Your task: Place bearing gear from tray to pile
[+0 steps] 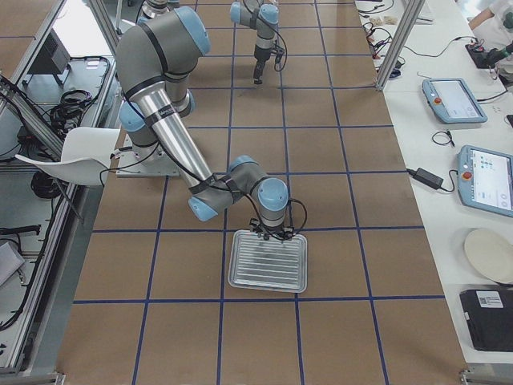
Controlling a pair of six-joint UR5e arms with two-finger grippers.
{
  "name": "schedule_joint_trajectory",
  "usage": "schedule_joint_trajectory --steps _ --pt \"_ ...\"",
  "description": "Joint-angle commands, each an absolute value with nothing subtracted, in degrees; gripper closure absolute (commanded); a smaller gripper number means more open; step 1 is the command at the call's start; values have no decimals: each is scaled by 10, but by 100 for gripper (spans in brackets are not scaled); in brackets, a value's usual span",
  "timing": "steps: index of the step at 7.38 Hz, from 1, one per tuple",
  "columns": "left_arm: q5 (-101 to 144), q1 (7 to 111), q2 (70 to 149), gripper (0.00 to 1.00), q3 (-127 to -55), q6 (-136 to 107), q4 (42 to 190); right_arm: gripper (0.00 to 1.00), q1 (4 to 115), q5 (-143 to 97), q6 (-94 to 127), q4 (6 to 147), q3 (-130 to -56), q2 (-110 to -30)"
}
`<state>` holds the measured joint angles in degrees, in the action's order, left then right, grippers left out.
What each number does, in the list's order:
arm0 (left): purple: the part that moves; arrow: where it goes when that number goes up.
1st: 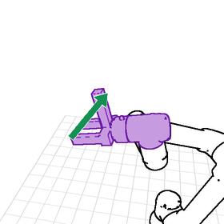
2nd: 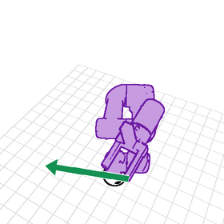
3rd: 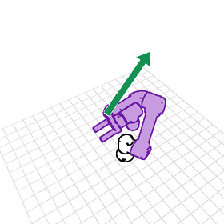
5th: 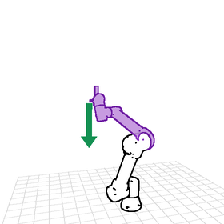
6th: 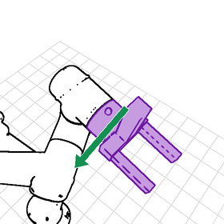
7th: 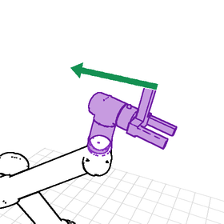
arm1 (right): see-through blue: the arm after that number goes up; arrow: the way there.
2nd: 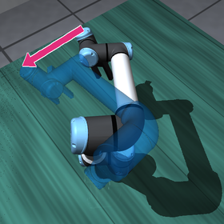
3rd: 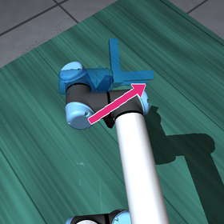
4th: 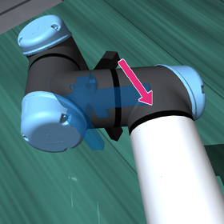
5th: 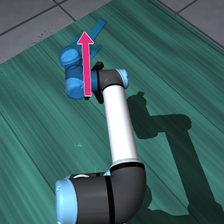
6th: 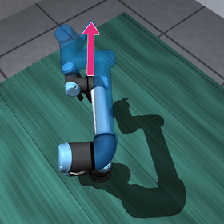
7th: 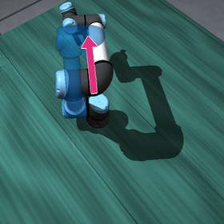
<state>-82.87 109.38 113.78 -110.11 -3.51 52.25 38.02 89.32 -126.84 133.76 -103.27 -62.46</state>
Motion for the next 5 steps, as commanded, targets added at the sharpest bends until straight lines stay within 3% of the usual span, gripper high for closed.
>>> schedule_joint_trajectory --steps 1,2,3,5 --pt "-829 1094 1143 46 -1100 -33 522 21 380 896 -1277 1338 -1034 -624" --pt "-828 1094 1145 66 -1100 -33 519 22 380 897 -1277 1338 -1037 -624" --pt "-828 1094 1146 100 -1100 -33 513 26 380 898 -1276 1338 -1038 -624" --pt "-831 1094 1146 100 -1095 -33 498 30 380 903 -1274 1329 -1040 -628"
